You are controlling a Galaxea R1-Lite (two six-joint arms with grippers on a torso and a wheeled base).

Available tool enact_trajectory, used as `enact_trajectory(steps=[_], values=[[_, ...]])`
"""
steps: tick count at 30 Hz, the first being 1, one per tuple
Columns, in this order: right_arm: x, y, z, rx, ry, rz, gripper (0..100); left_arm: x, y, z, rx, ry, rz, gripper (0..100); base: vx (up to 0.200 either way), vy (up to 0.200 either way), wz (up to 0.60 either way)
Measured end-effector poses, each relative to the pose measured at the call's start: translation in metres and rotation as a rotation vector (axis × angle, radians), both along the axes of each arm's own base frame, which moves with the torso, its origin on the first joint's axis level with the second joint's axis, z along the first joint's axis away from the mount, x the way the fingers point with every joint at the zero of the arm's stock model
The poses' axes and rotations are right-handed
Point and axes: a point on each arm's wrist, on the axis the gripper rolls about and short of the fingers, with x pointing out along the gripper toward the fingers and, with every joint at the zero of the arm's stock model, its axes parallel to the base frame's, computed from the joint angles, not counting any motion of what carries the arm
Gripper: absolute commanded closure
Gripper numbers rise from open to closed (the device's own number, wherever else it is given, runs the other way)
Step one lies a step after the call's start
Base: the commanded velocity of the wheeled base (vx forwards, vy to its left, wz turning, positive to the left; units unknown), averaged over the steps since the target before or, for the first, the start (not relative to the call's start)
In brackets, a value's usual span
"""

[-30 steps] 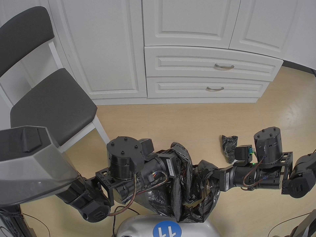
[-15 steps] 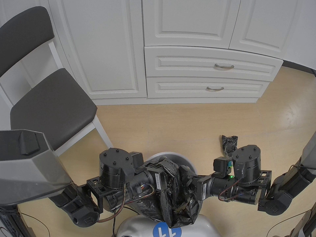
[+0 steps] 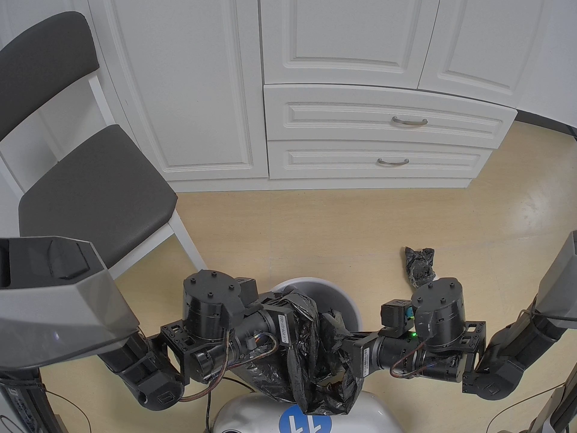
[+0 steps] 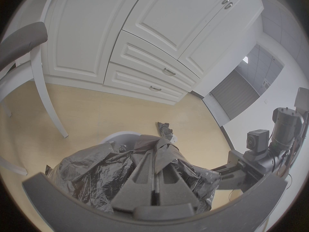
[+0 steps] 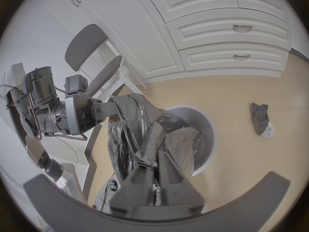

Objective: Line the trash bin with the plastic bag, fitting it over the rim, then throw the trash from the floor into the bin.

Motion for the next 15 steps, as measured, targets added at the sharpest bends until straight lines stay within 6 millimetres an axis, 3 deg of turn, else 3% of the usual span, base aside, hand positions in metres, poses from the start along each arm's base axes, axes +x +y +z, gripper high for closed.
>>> enact_trajectory(steps=[15], values=[[0.012,0.007,-0.016,0.032,0.049,-0.033,0,0.011,0.003,-0.003,0.001,0.004,0.029,100,0.000,0.000,0.00]])
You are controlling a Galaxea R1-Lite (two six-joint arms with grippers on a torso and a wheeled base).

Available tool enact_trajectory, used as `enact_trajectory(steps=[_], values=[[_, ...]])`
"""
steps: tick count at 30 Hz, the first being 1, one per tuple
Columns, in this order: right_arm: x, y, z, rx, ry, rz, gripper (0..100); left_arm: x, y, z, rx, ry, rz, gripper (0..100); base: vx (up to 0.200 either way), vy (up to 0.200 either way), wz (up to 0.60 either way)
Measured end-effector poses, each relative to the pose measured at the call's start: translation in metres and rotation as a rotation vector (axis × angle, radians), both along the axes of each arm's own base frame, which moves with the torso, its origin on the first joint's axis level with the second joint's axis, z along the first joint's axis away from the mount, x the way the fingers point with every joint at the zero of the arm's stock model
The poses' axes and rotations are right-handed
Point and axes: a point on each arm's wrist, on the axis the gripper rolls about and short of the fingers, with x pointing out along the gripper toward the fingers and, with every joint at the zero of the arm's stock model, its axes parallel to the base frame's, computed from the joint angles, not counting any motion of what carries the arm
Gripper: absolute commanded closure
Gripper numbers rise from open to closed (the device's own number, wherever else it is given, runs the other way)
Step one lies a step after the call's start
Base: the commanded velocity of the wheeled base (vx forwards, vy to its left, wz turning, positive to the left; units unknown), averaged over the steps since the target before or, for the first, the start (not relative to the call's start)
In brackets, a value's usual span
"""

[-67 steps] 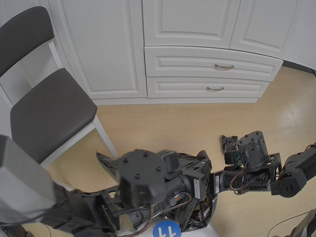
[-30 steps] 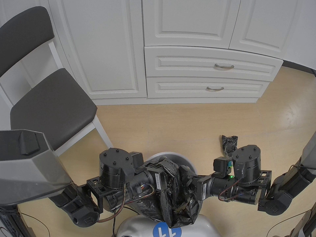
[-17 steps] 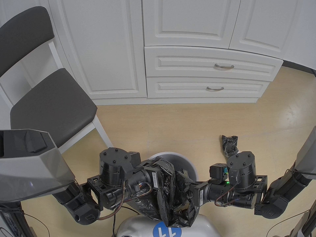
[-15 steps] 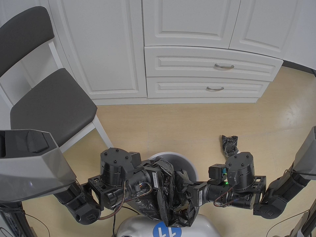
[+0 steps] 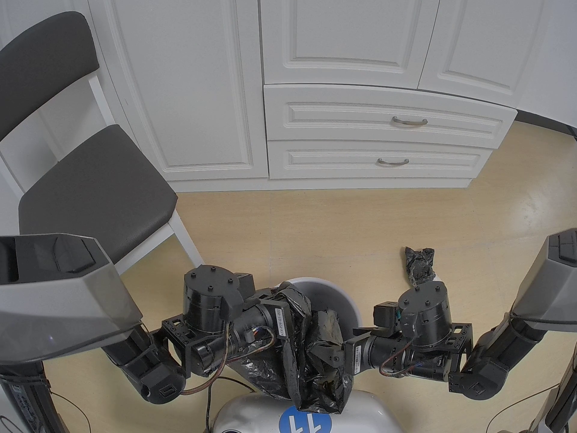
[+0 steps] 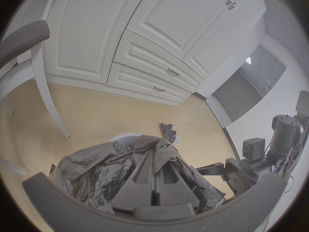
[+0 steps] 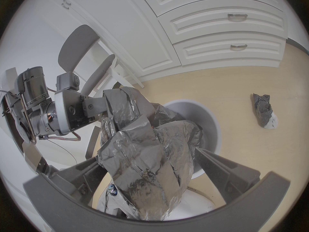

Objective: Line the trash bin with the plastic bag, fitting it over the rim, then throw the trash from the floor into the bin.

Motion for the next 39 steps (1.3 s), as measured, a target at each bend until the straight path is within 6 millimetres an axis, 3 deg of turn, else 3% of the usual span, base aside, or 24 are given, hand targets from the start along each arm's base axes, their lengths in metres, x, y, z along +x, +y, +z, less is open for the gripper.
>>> enact_trajectory(steps=[21,39], values=[[-0.030,0.007,0.002,0.009,0.035,0.114,0,0.006,0.004,0.001,-0.003,-0.004,0.020,100,0.000,0.000,0.00],[-0.019,0.038,-0.009,0.003,0.006,-0.009,0,0.003,0.004,0.004,-0.011,-0.012,0.015,100,0.000,0.000,0.00]])
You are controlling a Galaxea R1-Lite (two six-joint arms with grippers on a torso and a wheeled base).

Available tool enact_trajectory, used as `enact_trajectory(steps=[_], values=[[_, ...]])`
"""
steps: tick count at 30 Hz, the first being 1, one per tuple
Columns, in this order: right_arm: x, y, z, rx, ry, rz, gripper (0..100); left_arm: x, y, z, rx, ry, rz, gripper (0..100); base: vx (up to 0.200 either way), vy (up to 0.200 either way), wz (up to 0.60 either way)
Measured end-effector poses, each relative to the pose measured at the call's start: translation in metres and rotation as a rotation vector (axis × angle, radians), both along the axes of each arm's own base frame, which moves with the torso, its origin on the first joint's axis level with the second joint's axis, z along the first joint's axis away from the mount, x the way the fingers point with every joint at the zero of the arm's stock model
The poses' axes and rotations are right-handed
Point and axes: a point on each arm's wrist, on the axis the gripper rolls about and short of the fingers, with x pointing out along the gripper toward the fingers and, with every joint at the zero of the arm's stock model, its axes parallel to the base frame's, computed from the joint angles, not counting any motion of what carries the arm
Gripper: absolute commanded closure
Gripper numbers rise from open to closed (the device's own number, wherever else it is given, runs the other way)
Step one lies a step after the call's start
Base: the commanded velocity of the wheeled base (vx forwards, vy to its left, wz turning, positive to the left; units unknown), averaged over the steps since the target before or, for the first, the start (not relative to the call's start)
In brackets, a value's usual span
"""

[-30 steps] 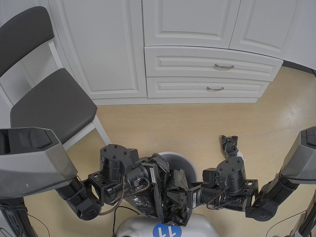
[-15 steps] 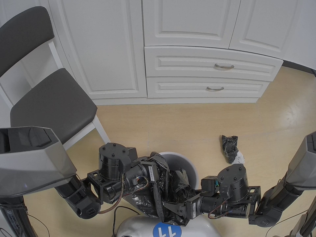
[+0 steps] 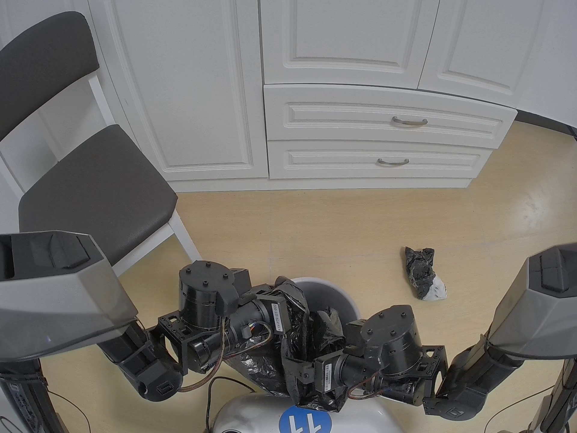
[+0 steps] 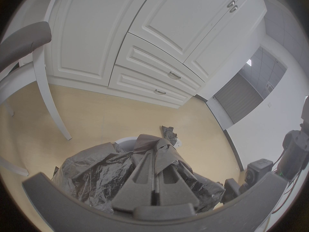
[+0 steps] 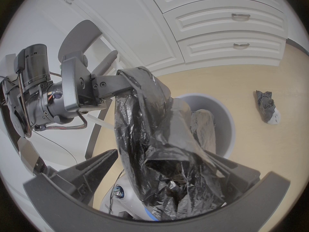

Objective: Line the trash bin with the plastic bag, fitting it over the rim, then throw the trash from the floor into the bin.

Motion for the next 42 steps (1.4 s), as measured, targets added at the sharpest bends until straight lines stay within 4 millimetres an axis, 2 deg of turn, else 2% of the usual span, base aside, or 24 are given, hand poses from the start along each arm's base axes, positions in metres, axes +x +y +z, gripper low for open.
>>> enact_trajectory(steps=[6,14,23,24,40,41,42], values=[[-0.005,0.011,-0.003,0.012,0.006,0.013,0,0.000,0.000,0.001,-0.002,-0.002,-0.001,100,0.000,0.000,0.00],[0.005,0.028,-0.017,-0.014,-0.019,-0.078,0,-0.003,-0.002,0.001,-0.003,-0.004,-0.009,100,0.000,0.000,0.00],[0.009,0.034,-0.026,-0.019,-0.012,-0.083,0,-0.004,-0.003,0.002,-0.003,-0.005,-0.013,100,0.000,0.000,0.00],[0.009,0.035,-0.027,-0.020,-0.012,-0.085,100,-0.004,-0.003,0.002,-0.004,-0.005,-0.013,100,0.000,0.000,0.00],[0.021,0.038,-0.034,-0.016,-0.017,-0.145,100,-0.007,-0.003,0.003,-0.003,-0.006,-0.017,100,0.000,0.000,0.00],[0.022,0.038,-0.034,-0.016,-0.018,-0.147,100,-0.007,-0.002,0.003,-0.002,-0.005,-0.017,0,0.000,0.000,0.00],[0.023,0.037,-0.034,-0.017,-0.017,-0.150,100,-0.008,-0.002,0.003,0.003,-0.001,-0.019,0,0.000,0.000,0.00]])
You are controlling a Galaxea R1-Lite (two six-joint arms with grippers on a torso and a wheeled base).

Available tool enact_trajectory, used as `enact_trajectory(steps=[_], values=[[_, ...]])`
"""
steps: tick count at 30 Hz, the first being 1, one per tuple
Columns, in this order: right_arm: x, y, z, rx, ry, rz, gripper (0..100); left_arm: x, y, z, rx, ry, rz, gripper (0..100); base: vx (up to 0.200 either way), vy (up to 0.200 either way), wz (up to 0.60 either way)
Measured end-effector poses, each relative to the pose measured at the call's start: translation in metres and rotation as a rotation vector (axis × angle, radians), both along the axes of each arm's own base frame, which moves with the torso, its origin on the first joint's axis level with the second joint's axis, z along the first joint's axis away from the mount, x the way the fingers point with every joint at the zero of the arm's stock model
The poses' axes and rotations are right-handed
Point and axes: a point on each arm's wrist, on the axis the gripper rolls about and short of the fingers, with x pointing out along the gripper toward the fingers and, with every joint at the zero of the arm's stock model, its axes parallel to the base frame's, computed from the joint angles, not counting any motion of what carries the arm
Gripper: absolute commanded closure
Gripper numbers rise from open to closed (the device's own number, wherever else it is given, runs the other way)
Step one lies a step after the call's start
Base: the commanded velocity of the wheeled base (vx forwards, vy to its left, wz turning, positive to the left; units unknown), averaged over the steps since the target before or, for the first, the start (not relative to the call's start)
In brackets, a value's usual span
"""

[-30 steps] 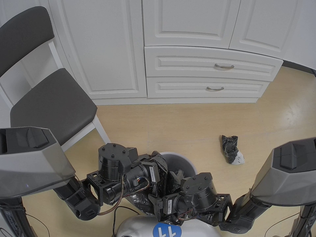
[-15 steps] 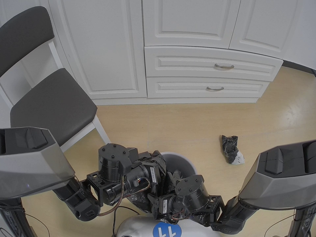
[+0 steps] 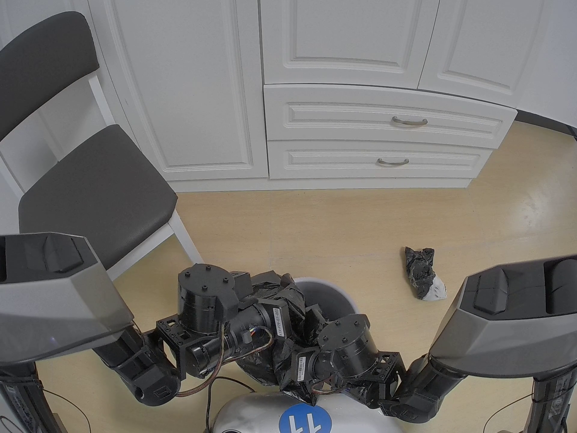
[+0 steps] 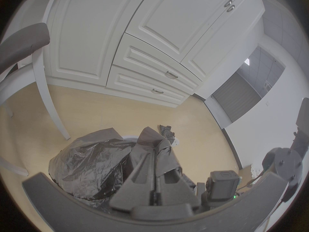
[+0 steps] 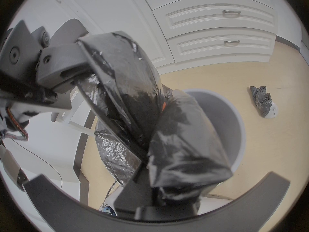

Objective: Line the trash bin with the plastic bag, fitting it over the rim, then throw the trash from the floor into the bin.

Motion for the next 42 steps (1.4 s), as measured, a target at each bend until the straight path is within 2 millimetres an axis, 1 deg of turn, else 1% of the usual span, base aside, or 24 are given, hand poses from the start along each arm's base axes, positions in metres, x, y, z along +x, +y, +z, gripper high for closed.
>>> enact_trajectory(steps=[9,14,20,29,42], values=[[0.001,-0.004,0.006,0.004,-0.005,-0.007,100,-0.008,0.004,0.003,0.031,-0.011,-0.023,0,0.000,0.000,0.00],[0.003,-0.007,0.008,0.000,-0.008,-0.015,100,-0.018,0.013,0.008,0.089,-0.049,-0.053,0,0.000,0.000,0.00],[0.004,-0.010,0.010,-0.002,-0.011,-0.021,100,-0.031,0.024,0.017,0.126,-0.046,-0.066,0,0.000,0.000,0.00],[0.004,-0.019,0.016,-0.028,0.005,-0.023,100,-0.044,0.035,0.031,0.111,-0.068,-0.064,0,0.000,0.000,0.00],[0.001,-0.023,0.023,-0.042,0.006,-0.018,100,-0.065,0.054,0.043,0.076,-0.082,-0.050,0,0.000,0.000,0.00]])
